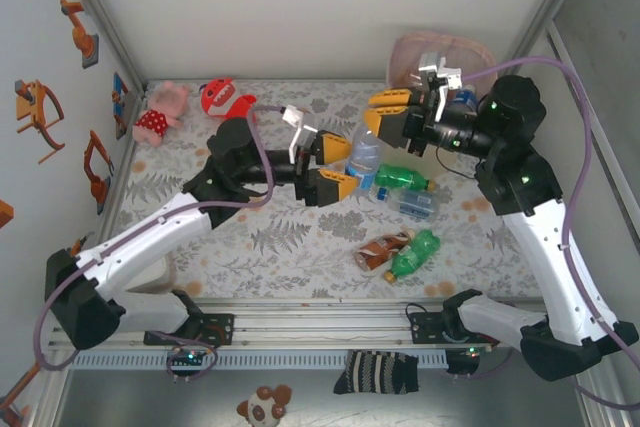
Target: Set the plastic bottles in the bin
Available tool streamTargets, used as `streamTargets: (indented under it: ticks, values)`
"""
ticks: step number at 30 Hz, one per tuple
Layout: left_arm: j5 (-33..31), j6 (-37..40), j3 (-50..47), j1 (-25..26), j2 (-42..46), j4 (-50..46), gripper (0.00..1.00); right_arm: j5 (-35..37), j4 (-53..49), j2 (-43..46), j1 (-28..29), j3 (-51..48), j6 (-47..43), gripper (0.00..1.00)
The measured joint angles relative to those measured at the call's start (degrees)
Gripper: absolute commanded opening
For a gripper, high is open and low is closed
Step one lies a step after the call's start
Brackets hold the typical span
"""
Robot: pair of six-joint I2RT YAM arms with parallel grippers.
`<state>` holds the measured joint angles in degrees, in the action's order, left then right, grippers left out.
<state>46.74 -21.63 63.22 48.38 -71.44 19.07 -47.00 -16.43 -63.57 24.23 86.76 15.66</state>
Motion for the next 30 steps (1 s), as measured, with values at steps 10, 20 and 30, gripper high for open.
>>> streamTargets:
  ticks: [10, 20, 30]
  values:
    - [-7.1, 4.9, -3.3, -0.9, 8.5, -5.2, 0.93, 24.5, -8.7, -6.6, -5.9, 13.0, -5.9, 0.22]
    - [-11.0, 6.0, -5.6, -0.9, 10.4, -7.6, 0.93, 44.9, -19.7, -26.4, -14.6, 34.4, -4.8, 0.16]
    - [-13.5, 6.1, -6.6, -0.9, 13.0, -9.2, 0.93, 49.5, -34.4, -45.1, -18.8, 51.6, -1.9, 0.13]
